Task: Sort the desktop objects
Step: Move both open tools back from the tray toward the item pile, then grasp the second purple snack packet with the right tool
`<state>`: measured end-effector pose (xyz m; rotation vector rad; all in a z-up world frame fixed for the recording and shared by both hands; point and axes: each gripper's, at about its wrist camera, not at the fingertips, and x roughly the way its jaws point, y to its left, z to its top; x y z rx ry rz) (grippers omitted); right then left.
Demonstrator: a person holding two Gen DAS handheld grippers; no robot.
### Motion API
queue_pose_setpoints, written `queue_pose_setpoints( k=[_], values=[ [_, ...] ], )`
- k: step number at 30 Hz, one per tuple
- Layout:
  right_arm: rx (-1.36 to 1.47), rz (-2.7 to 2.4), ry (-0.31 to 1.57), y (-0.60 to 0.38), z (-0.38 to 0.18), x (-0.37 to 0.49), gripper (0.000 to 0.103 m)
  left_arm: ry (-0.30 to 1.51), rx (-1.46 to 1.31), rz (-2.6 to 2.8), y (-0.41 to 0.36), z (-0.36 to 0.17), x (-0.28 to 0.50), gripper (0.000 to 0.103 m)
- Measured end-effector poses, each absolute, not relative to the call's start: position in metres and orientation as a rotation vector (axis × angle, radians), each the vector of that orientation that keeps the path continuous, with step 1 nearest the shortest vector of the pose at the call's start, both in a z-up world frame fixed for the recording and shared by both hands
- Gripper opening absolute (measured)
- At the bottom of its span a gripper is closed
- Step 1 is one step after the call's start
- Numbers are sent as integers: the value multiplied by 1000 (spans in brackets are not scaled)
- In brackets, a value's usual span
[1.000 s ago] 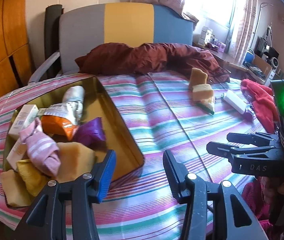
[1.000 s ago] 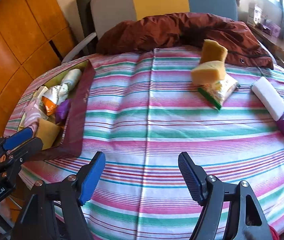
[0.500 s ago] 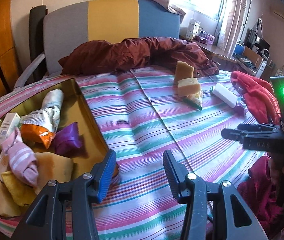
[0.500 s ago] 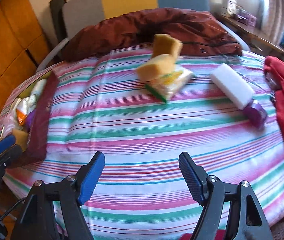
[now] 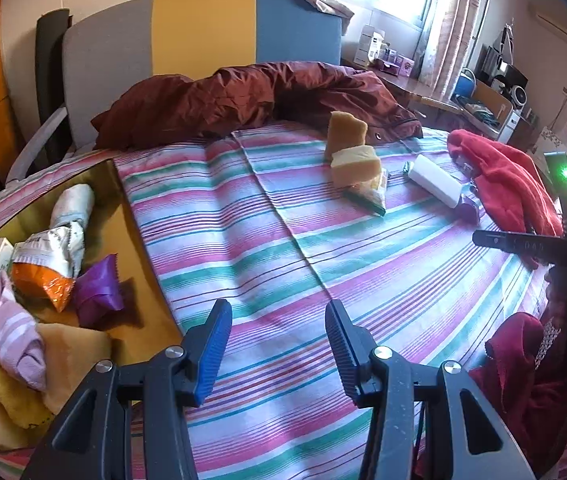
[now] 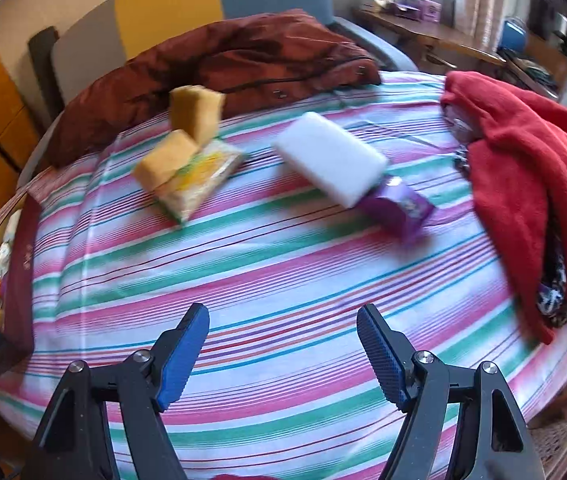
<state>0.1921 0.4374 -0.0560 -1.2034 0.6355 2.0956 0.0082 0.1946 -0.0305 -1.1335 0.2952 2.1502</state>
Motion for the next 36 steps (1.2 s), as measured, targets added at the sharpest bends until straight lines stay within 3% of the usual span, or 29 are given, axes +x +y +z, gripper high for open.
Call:
queue_pose_setpoints(
  k=[12,24,26,28,36],
  values=[
    [-1222,2020,500,516,-56,208,77,323,-1162,2088,220,-37,8,49],
    [-1380,2077,271,556,-97,174,77,365,-1177,1999,265,-40,6,49],
    [-1407,2082,284,561,-103,172,70,365,-1172,1979,274,-38,5,49],
    [-1437,2104,312,562,-108,173,38,368,-1162,1963,287,-35,3,49],
    [-1415,2167,424,556,-107,192,37,290,-1215,1805,344,-33,-4,49]
  ],
)
